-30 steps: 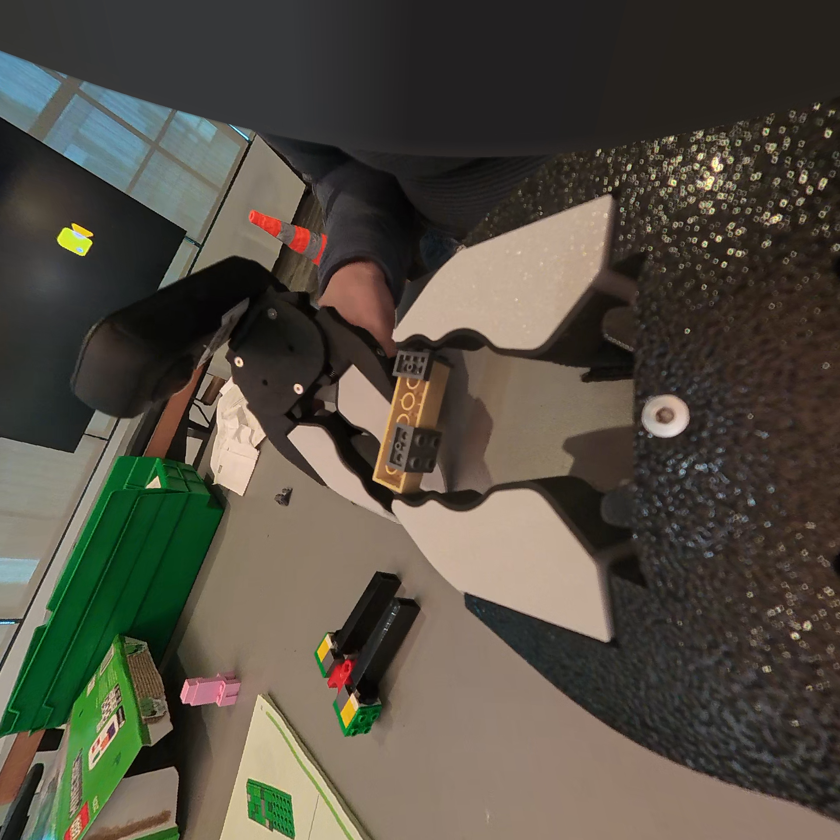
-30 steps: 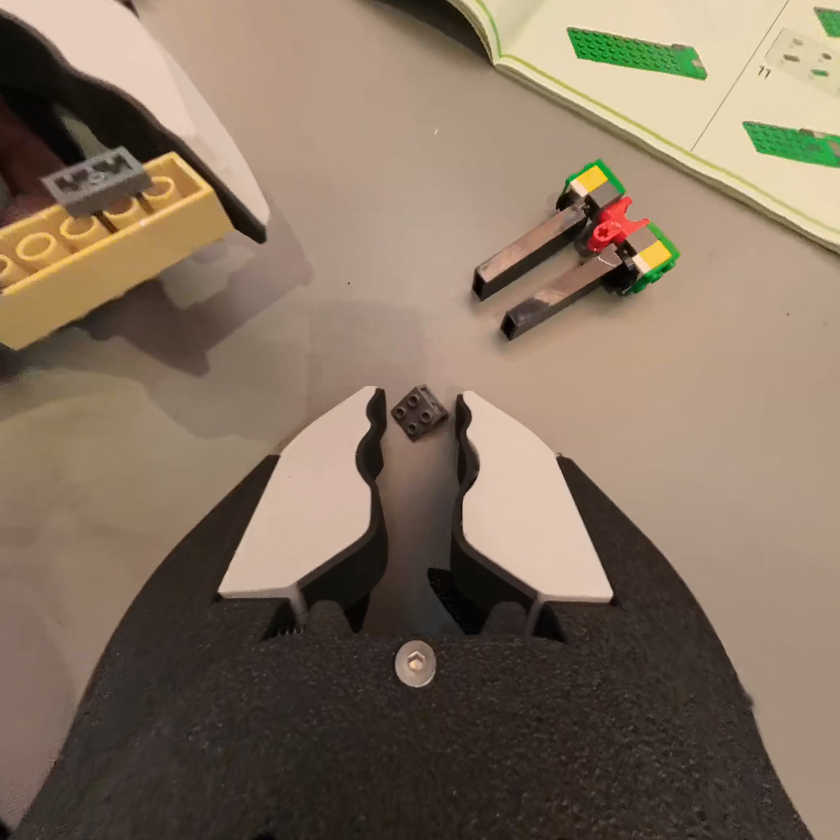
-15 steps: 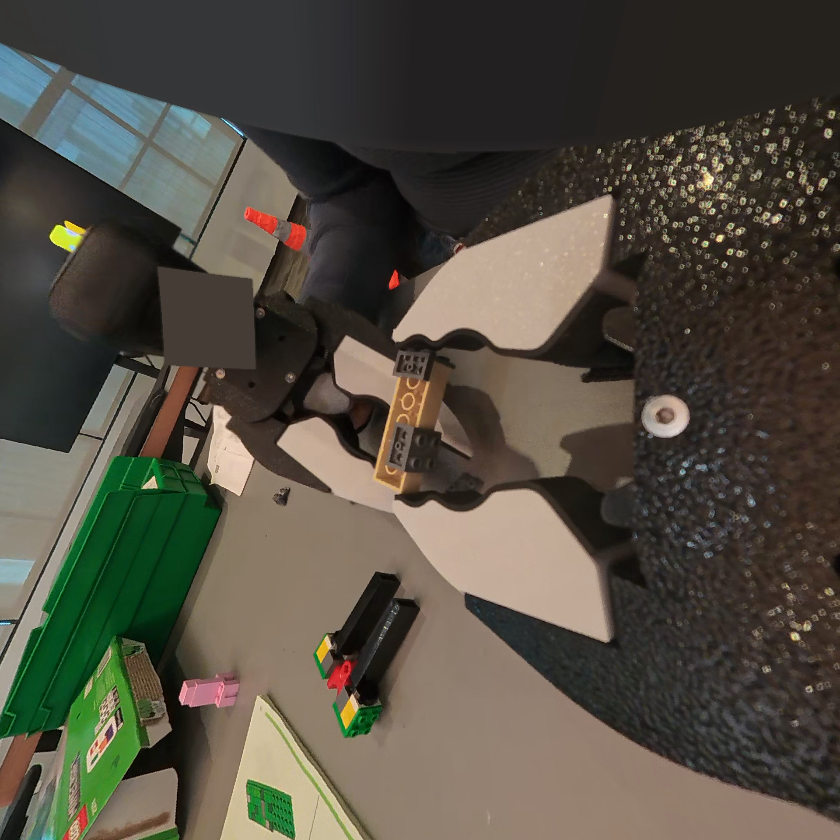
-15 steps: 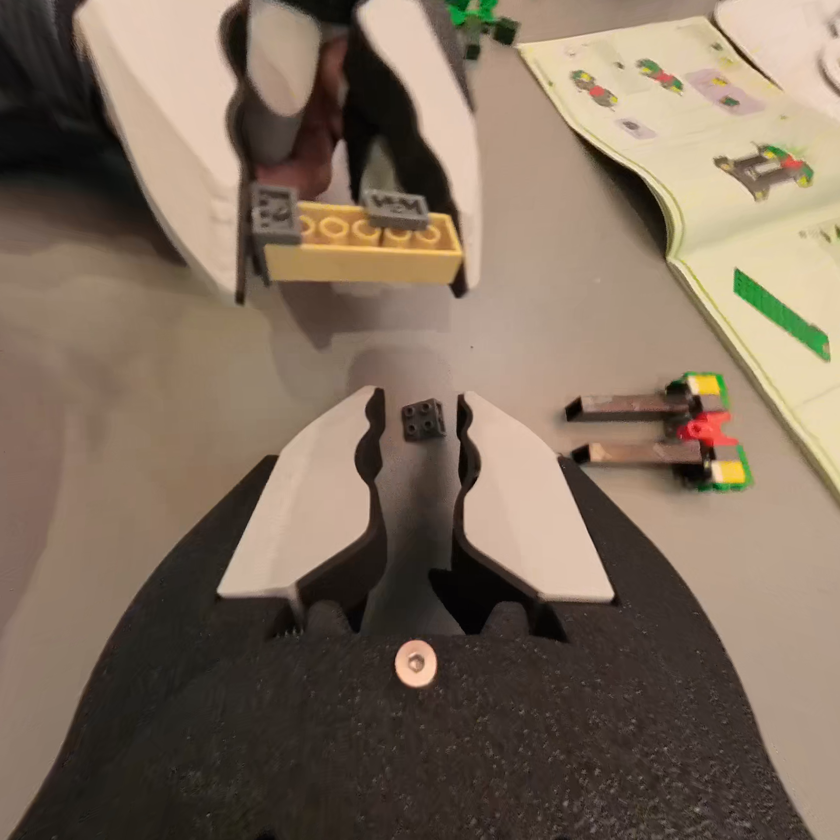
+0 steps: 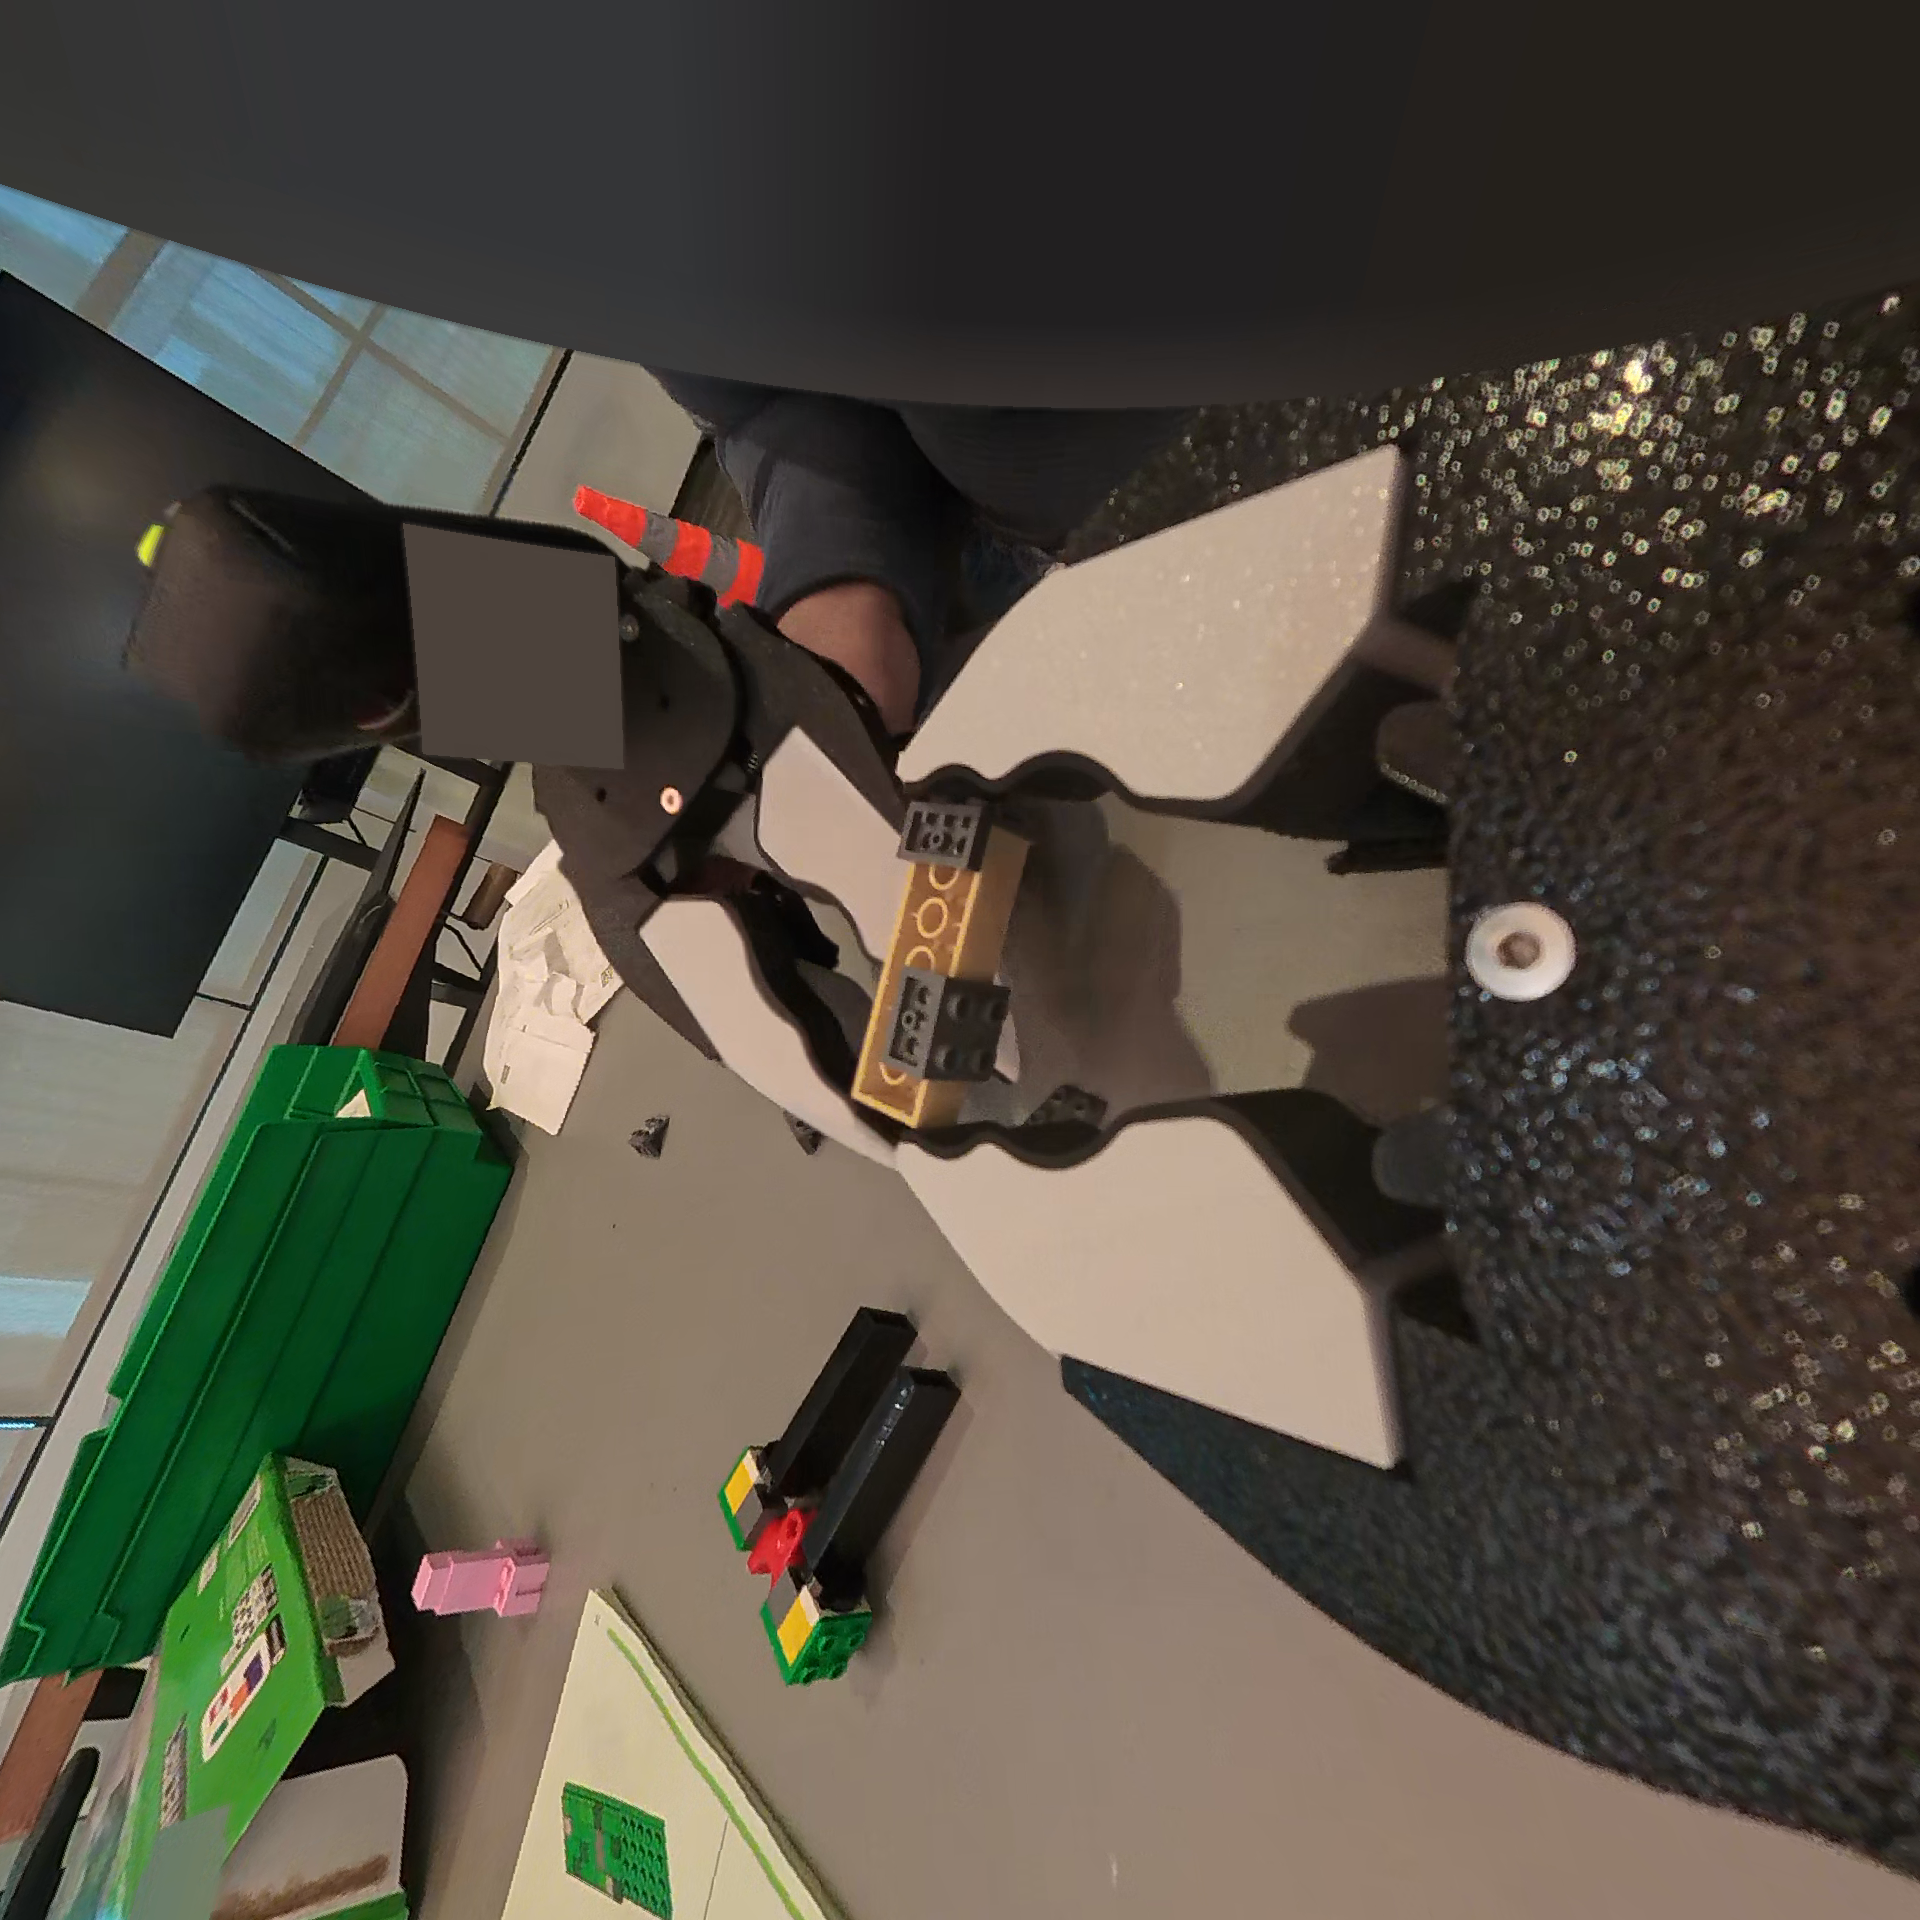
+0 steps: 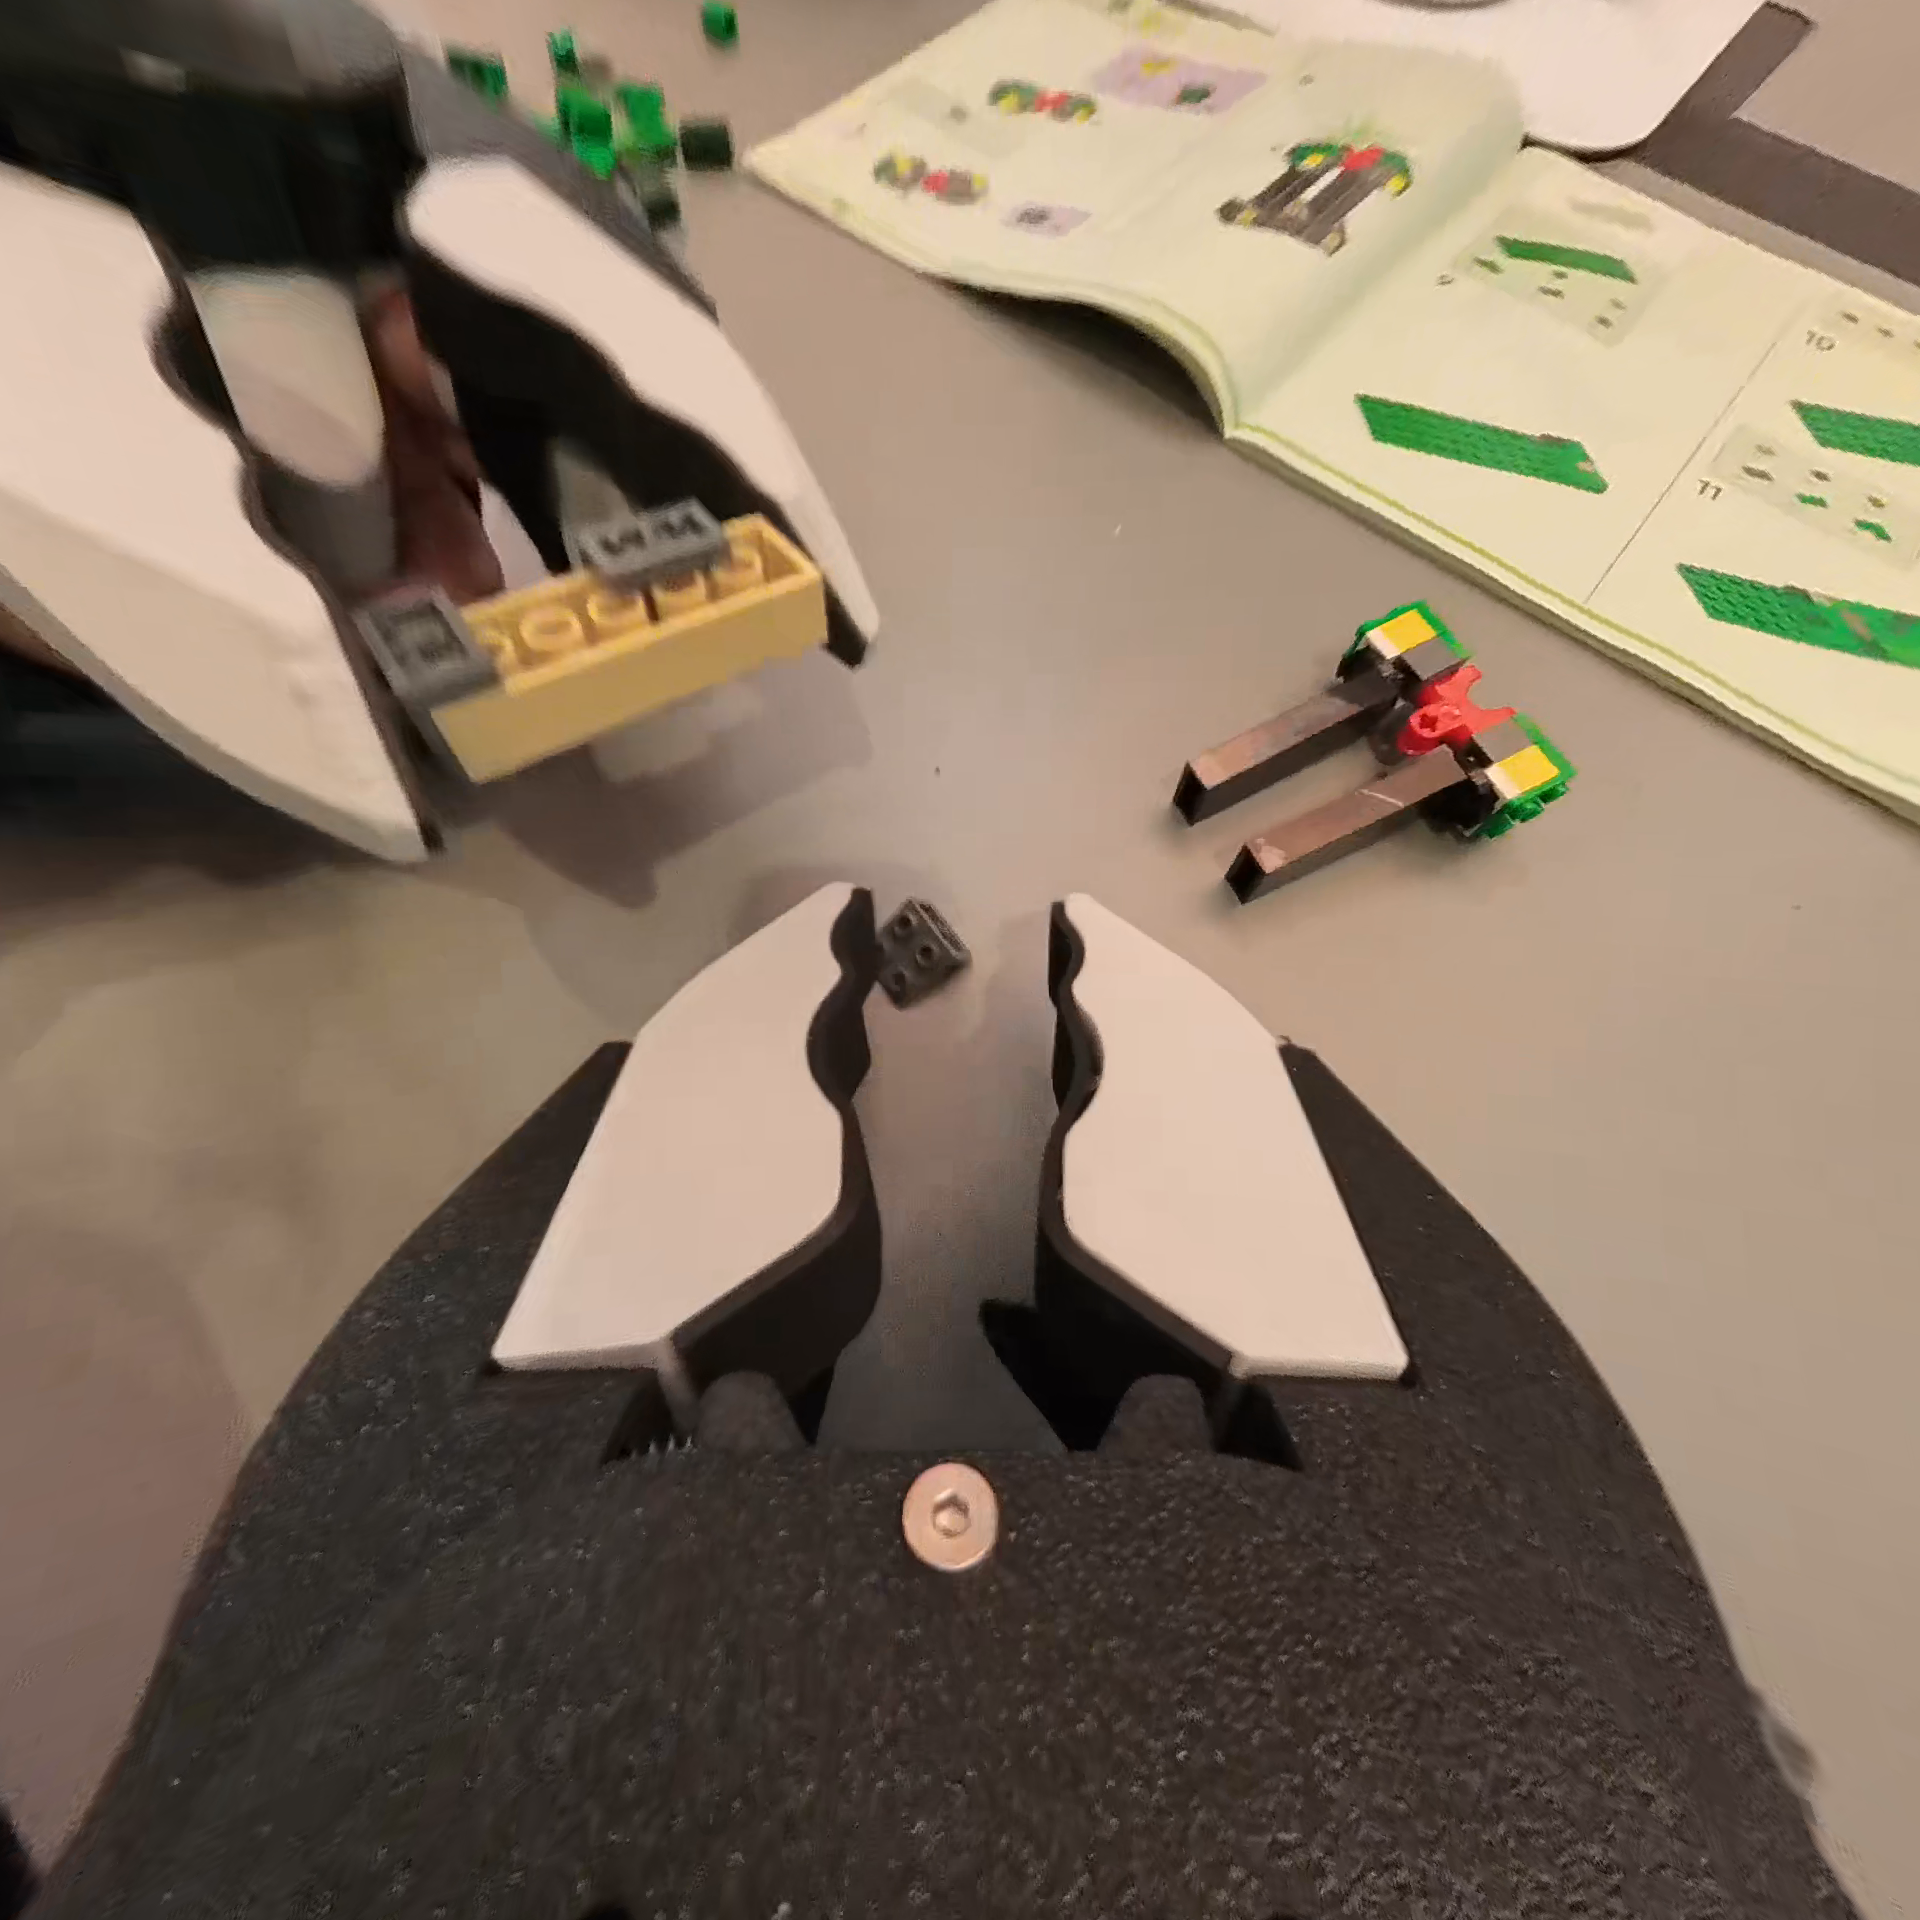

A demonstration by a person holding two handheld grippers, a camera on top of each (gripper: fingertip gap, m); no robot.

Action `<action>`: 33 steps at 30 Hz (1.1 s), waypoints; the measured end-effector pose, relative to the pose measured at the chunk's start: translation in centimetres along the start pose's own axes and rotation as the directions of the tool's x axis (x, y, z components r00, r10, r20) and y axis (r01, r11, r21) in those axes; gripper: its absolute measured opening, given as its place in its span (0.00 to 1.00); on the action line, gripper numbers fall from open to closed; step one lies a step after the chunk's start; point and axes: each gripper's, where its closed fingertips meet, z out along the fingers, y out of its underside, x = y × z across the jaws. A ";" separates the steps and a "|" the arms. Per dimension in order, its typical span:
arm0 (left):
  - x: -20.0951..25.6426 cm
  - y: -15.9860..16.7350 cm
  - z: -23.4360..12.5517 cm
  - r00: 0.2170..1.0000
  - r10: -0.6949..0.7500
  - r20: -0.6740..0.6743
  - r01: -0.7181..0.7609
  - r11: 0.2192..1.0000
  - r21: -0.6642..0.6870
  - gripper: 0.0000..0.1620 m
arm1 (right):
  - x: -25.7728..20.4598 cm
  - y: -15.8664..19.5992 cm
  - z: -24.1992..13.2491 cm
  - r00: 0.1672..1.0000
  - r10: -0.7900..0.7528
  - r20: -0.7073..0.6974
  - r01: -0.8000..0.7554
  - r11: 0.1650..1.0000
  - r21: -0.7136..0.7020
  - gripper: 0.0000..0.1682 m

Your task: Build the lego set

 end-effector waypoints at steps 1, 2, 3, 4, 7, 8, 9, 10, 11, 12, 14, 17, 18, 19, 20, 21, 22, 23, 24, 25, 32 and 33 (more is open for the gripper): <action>0.0 0.0 0.0 1.000 0.000 0.000 0.000 1.000 0.000 0.36 | -0.1 -0.4 0.0 1.000 0.031 -0.005 -0.031 0.999 0.025 0.22; 0.0 0.0 0.0 1.000 0.001 0.001 -0.001 1.000 0.002 0.36 | 0.1 -0.4 0.2 0.999 0.041 -0.032 -0.040 0.998 0.039 0.27; 0.0 -0.1 0.0 1.000 0.003 0.003 -0.003 1.000 0.006 0.36 | 0.5 -0.2 0.4 0.996 0.038 -0.079 -0.035 0.999 0.032 0.31; 0.0 -0.1 -0.1 1.000 0.003 0.004 -0.003 1.000 0.010 0.36 | 0.9 0.1 0.7 0.992 0.029 -0.126 -0.027 1.000 0.015 0.34; 0.0 -0.1 -0.1 1.000 -0.002 0.002 0.002 1.000 0.013 0.36 | 1.4 0.2 1.3 0.977 -0.032 -0.210 0.028 0.999 -0.020 0.36; 0.0 -0.1 -0.1 1.000 -0.002 0.001 0.002 1.000 0.012 0.36 | 1.4 0.1 1.5 0.975 -0.048 -0.217 0.044 0.999 -0.023 0.36; 0.0 -0.1 -0.1 1.000 -0.002 0.001 0.002 1.000 0.012 0.36 | 1.3 0.1 1.6 0.974 -0.057 -0.217 0.051 0.998 -0.032 0.35; 0.0 -0.2 -0.1 1.000 -0.003 0.000 0.003 1.000 0.013 0.36 | 1.3 0.2 1.6 0.973 -0.067 -0.221 0.058 0.997 -0.046 0.35; 0.0 -0.2 -0.1 1.000 -0.004 0.000 0.004 1.000 0.015 0.36 | 1.4 0.5 1.6 0.971 -0.083 -0.226 0.071 0.996 -0.062 0.34; 0.0 -0.2 -0.2 1.000 -0.005 -0.001 0.005 1.000 0.017 0.36 | 1.5 0.7 1.5 0.968 -0.097 -0.231 0.082 0.994 -0.072 0.33; 0.0 -0.2 -0.2 1.000 -0.006 -0.001 0.006 1.000 0.018 0.37 | 1.6 1.0 1.1 0.966 -0.115 -0.233 0.098 0.992 -0.083 0.32; 0.0 -0.2 -0.1 1.000 -0.004 -0.001 0.004 1.000 0.014 0.36 | 2.5 1.6 0.3 0.957 -0.138 -0.257 0.112 0.987 -0.116 0.30; 0.0 -0.2 -0.1 1.000 -0.004 -0.002 0.004 1.000 0.014 0.36 | 3.0 1.8 0.0 0.950 -0.148 -0.275 0.117 0.985 -0.127 0.30; 0.0 -0.2 -0.1 1.000 -0.004 -0.002 0.004 1.000 0.014 0.36 | 3.4 2.1 -0.3 0.946 -0.155 -0.286 0.120 0.984 -0.135 0.29; 0.0 -0.2 -0.1 1.000 -0.005 -0.002 0.005 1.000 0.015 0.36 | 3.5 2.3 -0.5 0.946 -0.149 -0.287 0.112 0.984 -0.140 0.29; 0.0 -0.2 -0.2 1.000 -0.006 -0.002 0.006 1.000 0.016 0.36 | 3.4 2.5 -0.7 0.954 -0.129 -0.272 0.094 0.986 -0.136 0.28; 0.0 -0.2 -0.2 1.000 -0.007 -0.002 0.007 1.000 0.017 0.36 | 3.1 2.6 -0.9 0.964 -0.098 -0.248 0.068 0.989 -0.128 0.27; 0.0 -0.2 -0.2 1.000 -0.008 -0.003 0.008 1.000 0.018 0.36 | 2.7 2.8 -1.1 0.973 -0.066 -0.223 0.039 0.992 -0.119 0.26; 0.0 -0.2 -0.2 1.000 -0.008 -0.003 0.008 1.000 0.018 0.36 | 2.5 2.9 -1.2 0.978 -0.041 -0.203 0.018 0.993 -0.115 0.24; 0.0 -0.2 -0.2 1.000 -0.008 -0.003 0.008 1.000 0.017 0.36 | 2.3 3.1 -1.4 0.981 -0.029 -0.192 0.006 0.993 -0.119 0.22; 0.0 -0.2 -0.2 1.000 -0.008 -0.004 0.008 1.000 0.016 0.36 | 0.1 4.0 -2.4 0.998 0.025 -0.059 -0.034 0.987 -0.160 0.06; 0.0 -0.2 -0.1 1.000 -0.007 -0.003 0.007 1.000 0.015 0.36 | 0.1 4.1 -2.3 0.998 0.031 -0.054 -0.040 0.986 -0.163 0.06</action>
